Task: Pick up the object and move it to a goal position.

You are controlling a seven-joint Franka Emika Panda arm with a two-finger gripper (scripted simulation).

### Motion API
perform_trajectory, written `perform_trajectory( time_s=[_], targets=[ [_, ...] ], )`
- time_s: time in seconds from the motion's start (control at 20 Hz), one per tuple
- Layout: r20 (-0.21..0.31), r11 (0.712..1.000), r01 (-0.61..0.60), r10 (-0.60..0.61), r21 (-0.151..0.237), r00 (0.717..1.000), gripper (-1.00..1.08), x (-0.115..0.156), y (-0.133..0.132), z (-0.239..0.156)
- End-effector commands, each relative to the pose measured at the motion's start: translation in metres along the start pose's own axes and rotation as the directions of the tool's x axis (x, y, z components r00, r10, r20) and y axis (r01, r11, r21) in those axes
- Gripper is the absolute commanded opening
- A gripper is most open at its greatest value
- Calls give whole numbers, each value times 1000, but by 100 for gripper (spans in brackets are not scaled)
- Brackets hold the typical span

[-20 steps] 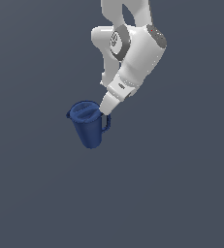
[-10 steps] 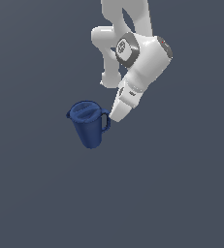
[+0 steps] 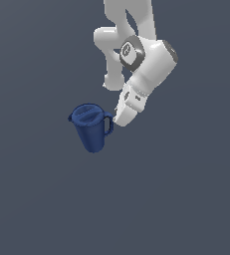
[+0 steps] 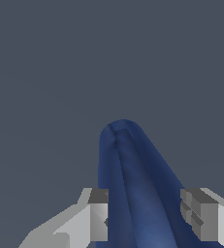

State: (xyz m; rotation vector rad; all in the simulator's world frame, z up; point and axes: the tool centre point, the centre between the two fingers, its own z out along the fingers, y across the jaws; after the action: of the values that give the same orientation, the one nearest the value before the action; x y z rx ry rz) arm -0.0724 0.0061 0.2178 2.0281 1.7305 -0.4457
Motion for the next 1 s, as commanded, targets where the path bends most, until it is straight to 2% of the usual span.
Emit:
perform_trajectory(
  time_s=[0.0,0.45,0.5,0.95],
  targets=[
    [0,1000,1,-1,0,1000,28,0,0,4],
    [1,1000,8,-8,-1,1000,28,0,-1,29],
    [1,1000,8,-8,-1,1000,-100,0,-1,29],
    [1,1000,8,-8,-1,1000,-100,0,-1,29]
  ],
)
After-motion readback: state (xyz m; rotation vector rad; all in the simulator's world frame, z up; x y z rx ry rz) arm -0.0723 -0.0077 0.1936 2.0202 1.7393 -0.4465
